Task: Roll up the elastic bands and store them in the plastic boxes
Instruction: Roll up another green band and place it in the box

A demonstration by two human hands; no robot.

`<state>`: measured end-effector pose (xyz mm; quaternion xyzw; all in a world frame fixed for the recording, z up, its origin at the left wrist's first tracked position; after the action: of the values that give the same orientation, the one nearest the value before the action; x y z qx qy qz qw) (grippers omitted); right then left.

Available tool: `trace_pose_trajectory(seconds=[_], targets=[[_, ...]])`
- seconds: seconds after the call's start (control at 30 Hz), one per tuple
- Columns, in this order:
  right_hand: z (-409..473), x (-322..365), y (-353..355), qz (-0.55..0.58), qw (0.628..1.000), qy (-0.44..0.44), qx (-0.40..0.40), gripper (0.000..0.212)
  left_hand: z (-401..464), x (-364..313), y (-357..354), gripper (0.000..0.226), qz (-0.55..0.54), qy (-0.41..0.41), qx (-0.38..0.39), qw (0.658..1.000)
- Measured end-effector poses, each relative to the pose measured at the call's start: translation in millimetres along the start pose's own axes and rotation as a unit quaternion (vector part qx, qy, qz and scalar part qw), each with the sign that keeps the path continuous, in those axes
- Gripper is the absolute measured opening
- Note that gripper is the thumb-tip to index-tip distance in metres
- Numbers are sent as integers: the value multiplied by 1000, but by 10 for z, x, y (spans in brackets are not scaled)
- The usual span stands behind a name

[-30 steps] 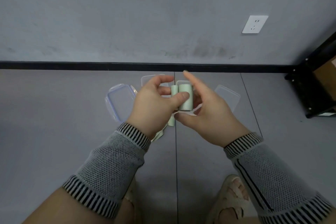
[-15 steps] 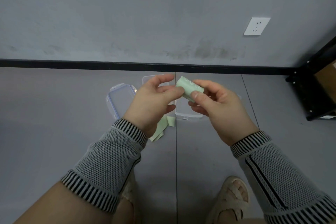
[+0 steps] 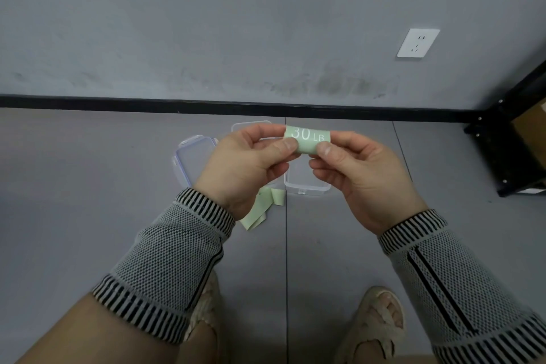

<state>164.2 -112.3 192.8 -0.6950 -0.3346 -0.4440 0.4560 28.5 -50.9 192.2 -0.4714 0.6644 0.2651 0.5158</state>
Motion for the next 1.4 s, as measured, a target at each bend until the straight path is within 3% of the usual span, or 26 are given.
trace_pose_trajectory(seconds=[0.1,0.47,0.63,0.9,1.13,1.23,1.3,1.4], targets=[[5,12,17,-26,1000,13,-8,16,6,-1,18,21,23,-13,-7,1000],[6,-68,70,-18,998,-3,-58,24,-12,-3,55,20,63,-15,-41,997],[-39,-126,32,-27,998,-19,-50,19,-74,117,84,26,34,14,-56,998],[97,-90,127,-21,996,-12,-85,29,46,173,-33,13,-26,51,-35,998],[780,-319,402,19,992,-73,-104,18,755,249,6,23,114,12,-22,993],[1295,-684,817,41,982,-92,-158,21,1298,580,136,33,317,-44,-31,947],[1657,-1089,1105,28,975,-116,-187,19,1712,936,246,39,473,-74,-29,877],[2118,-1739,1462,12,964,-137,-229,13,2322,1527,403,43,605,-87,-10,792]])
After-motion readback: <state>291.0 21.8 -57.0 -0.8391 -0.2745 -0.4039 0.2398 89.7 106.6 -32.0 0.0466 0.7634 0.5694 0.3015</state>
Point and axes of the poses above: each hand's wrist, its own z-axis towards the middle knuckle, its own y-axis out of the back of the hand, x = y × z, the point moved 8 cm from there along z, towards the middle knuckle, and after that the axes turned 7 degrees about z, right-handed, at the moved point
